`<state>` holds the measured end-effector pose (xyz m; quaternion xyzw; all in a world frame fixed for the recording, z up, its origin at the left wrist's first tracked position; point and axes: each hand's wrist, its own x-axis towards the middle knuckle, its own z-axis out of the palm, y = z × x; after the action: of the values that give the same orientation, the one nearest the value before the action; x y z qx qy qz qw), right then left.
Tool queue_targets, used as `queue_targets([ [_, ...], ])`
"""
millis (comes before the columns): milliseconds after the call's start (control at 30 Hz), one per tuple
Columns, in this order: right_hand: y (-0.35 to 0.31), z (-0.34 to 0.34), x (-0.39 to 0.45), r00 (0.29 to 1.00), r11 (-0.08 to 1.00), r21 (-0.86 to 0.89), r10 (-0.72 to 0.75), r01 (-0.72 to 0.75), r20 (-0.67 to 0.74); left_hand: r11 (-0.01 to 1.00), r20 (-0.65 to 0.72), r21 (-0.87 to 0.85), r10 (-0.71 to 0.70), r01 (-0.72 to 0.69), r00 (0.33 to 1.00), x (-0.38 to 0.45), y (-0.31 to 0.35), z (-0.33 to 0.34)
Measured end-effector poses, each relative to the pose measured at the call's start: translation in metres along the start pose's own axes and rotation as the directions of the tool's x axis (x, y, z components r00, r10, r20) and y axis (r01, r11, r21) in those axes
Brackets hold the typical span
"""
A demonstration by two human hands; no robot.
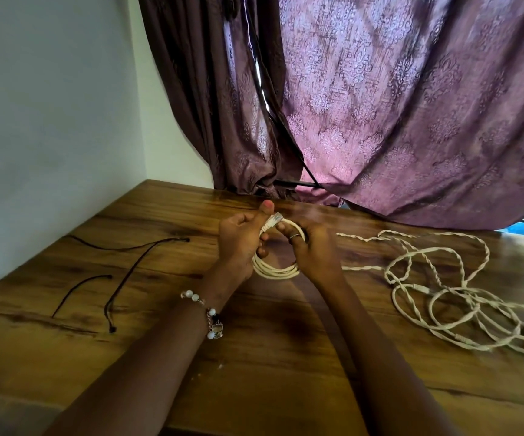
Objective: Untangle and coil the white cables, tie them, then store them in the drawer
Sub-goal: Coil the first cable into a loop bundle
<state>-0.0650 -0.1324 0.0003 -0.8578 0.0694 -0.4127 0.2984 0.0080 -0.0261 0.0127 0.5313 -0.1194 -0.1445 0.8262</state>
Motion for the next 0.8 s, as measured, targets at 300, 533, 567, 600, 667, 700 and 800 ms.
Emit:
queue_targets([
  [300,0.013,0.001,-0.003,0.969,0.918,-0.382,-0.011,0.107,0.246,0.995,-0.110,0.085,-0.038,0.047,0.993,0.007,-0.011,-0.003],
  [533,0.003,0.001,-0.002,0.942,0.946,-0.063,-0.306,0.317,0.140,0.987,-0.043,0.100,-0.122,0.125,0.992,0.005,-0.006,-0.002],
  [567,0.005,0.000,-0.002,0.942,0.943,-0.047,-0.323,0.329,0.092,0.985,-0.035,0.105,-0.131,0.134,0.991,0.005,-0.005,-0.002],
  [600,0.007,-0.001,-0.001,0.944,0.944,-0.037,-0.327,0.329,0.054,0.983,-0.019,0.112,-0.146,0.147,0.989,0.004,-0.005,-0.001],
  [667,0.009,-0.002,0.000,0.952,0.952,-0.009,-0.306,0.306,0.015,0.979,0.031,0.124,-0.169,0.164,0.985,0.003,-0.004,0.000],
  [700,0.009,-0.002,0.000,0.955,0.955,0.007,-0.295,0.295,0.003,0.978,0.063,0.121,-0.179,0.170,0.982,0.002,-0.003,0.000],
  [800,0.011,-0.002,0.000,0.972,0.970,0.065,-0.231,0.233,-0.037,0.972,0.165,0.088,-0.230,0.218,0.959,0.000,0.001,0.001],
])
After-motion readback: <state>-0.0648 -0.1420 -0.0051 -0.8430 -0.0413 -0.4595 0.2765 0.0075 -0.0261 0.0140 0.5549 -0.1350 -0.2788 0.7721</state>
